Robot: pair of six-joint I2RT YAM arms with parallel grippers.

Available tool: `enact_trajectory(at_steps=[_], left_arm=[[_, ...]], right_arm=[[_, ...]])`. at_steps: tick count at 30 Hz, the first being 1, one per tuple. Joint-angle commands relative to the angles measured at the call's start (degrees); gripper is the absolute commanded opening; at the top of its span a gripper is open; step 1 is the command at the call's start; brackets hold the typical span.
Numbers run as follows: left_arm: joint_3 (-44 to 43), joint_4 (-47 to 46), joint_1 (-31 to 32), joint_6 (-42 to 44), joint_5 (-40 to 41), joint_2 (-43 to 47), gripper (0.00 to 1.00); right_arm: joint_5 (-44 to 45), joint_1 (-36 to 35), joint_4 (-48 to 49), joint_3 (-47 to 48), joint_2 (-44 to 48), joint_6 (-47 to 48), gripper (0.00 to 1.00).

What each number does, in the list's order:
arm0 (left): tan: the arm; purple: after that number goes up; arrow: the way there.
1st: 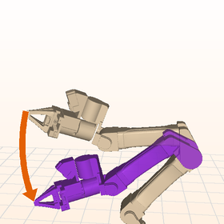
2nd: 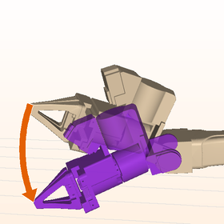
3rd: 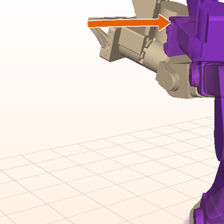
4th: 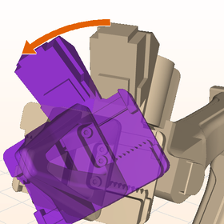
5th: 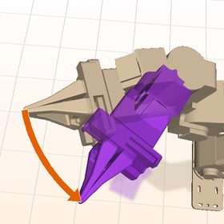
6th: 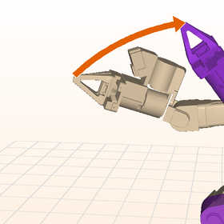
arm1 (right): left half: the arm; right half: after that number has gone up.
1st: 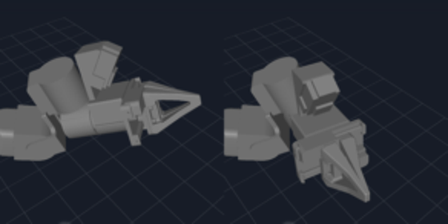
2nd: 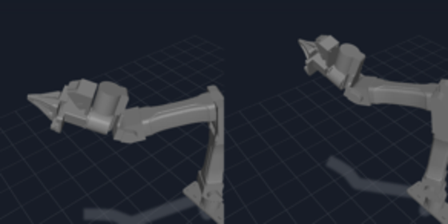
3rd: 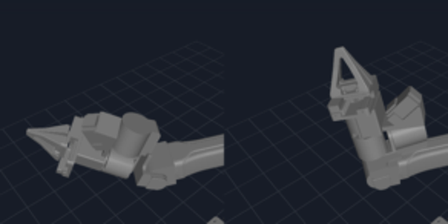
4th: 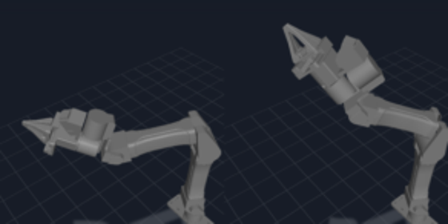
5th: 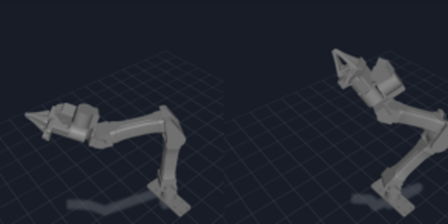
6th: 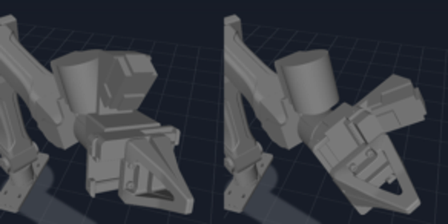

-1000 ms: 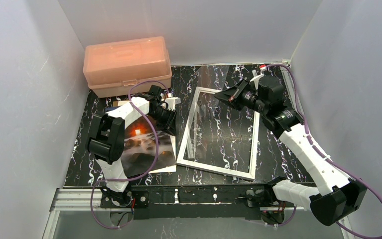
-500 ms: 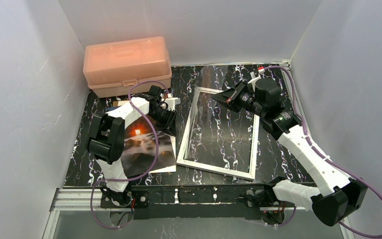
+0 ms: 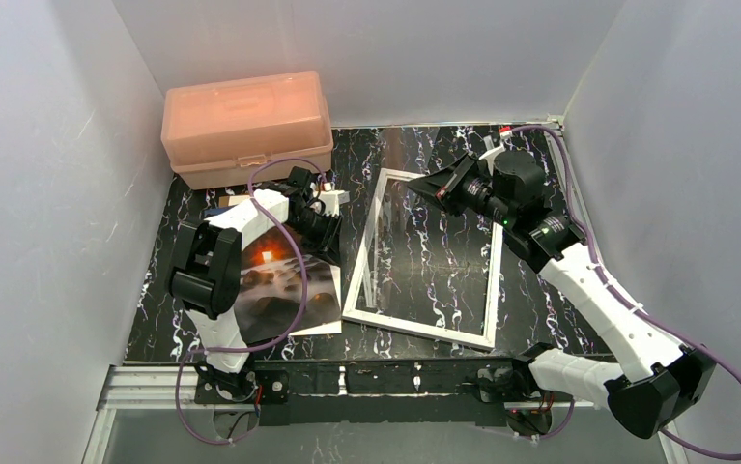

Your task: Put the photo into the frame

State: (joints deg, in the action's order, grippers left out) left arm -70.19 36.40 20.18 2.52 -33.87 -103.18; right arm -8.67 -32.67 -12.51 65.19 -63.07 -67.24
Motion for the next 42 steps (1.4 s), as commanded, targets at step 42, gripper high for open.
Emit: enact_trajectory(at_steps=[42], left_arm=[[1.83,0.71,-0.40,0.45,-0.76,4.03,0.24]], right_arm=[[5.68,-3.55,1.85,4.29,2.62,-1.78,0.01]])
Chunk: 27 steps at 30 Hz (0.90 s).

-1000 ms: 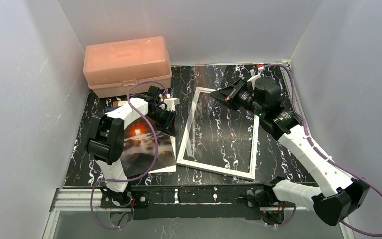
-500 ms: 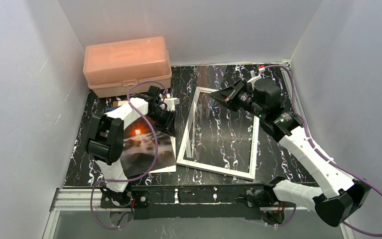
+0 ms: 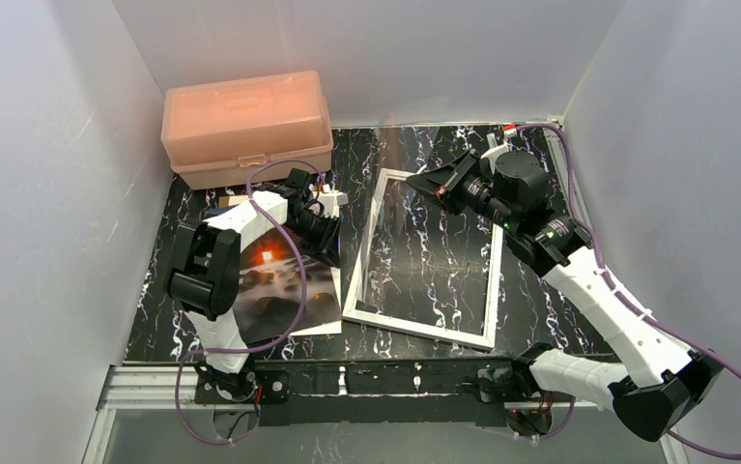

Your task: Put the photo into the frame

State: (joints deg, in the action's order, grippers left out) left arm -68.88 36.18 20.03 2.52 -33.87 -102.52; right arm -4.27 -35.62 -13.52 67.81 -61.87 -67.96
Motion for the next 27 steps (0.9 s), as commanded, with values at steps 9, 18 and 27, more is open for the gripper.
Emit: enact_trajectory(at_steps=[9,18,27], left_arm=[[0.42,0.91,-0.21,0.25,-0.91,3.21,0.24],[0.62,0.99,-0.24,0.32,-0.85,3.64,0.24],[0.96,0.96,-0.21,0.88,-0.52,3.81,0.24]], right_arm=[[1.76,-0.89,1.61,3.92,1.41,-0.68,0.01],[2.14,-0.86,1.64,-0.47,2.79,-0.41,0.01],[2.31,-0.54,-0.72,-4.72,3.65,3.47,0.01]])
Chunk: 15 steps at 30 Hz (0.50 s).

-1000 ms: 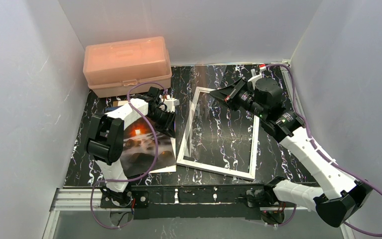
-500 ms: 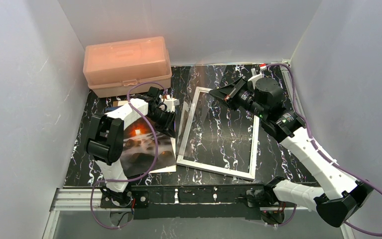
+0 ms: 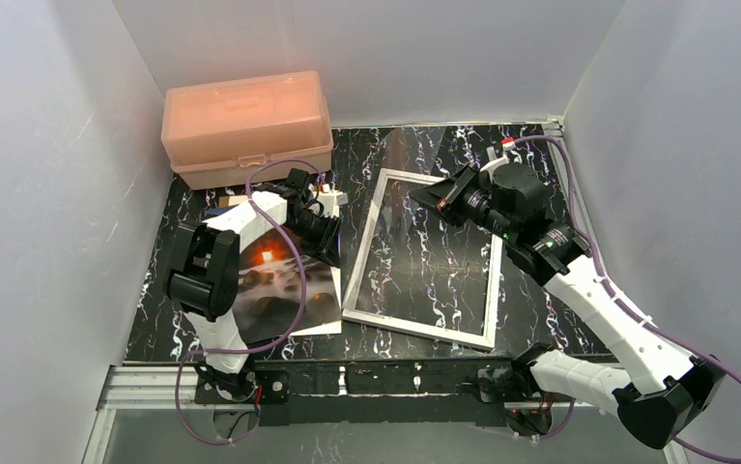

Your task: Put the photo into the frame

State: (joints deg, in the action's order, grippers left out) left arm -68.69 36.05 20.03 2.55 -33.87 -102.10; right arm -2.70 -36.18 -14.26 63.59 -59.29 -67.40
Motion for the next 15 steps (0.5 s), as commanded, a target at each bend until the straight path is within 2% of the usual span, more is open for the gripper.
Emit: enact_trajectory(at_steps=[1,15], left_arm=[[0.71,1.16,-0.18,0.84,-0.54,3.40,0.24],[1.10,0.94,-0.25,0.53,-1.12,3.49,0.24]], right_arm=[[0.47,0.19,-0.63,-0.50,0.79,4.20,0.01],[-5.36,5.08,-12.93,4.27,-5.32,24.05,0.01]])
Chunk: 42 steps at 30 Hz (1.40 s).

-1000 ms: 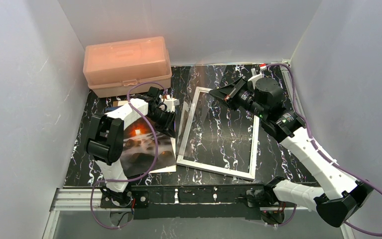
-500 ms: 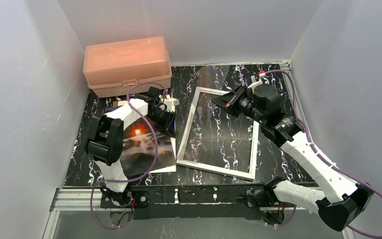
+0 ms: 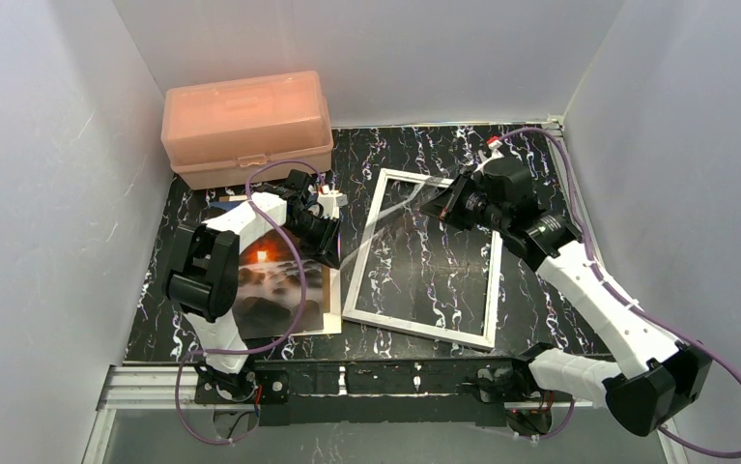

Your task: Put the photo into the frame

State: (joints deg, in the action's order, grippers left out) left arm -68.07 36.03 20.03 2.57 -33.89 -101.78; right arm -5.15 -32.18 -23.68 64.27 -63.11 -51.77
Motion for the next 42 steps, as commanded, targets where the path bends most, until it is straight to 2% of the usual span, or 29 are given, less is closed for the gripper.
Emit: enact_trajectory(at_steps=[1,11,13,19,27,36,42], left_arm=[[0.53,0.97,-0.20,0.51,-1.09,3.16,0.24],[0.45,0.71,-0.18,0.51,-1.34,2.17,0.25],[0.32,0.69,-0.23,0.34,-1.40,1.90,0.25],[0.38,0.40,-0.24,-0.10,-1.83,1.69,0.25],[-0.24,0.46,-0.18,-0.34,-2.22,0.88,0.25],[-0.65,0.18,-0.08,-0.83,-2.91,-0.45,0.25],[-0.88,0.18,-0.11,-0.65,-2.89,-0.72,0.25]], right_arm=[[-3.79,1.59,-4.52,3.77,-2.09,9.86,0.01],[-12.72,9.73,-15.28,7.36,-5.35,23.15,0.01],[-12.16,11.06,-17.37,6.97,-6.11,24.37,0.01],[-11.56,13.70,-12.01,0.29,-5.32,23.30,0.01],[-7.16,14.77,-10.85,1.24,-8.84,26.34,0.01],[-2.28,17.25,-8.18,-1.82,-8.39,27.57,0.01],[-2.60,19.11,-6.08,-3.96,-7.73,27.58,0.01]])
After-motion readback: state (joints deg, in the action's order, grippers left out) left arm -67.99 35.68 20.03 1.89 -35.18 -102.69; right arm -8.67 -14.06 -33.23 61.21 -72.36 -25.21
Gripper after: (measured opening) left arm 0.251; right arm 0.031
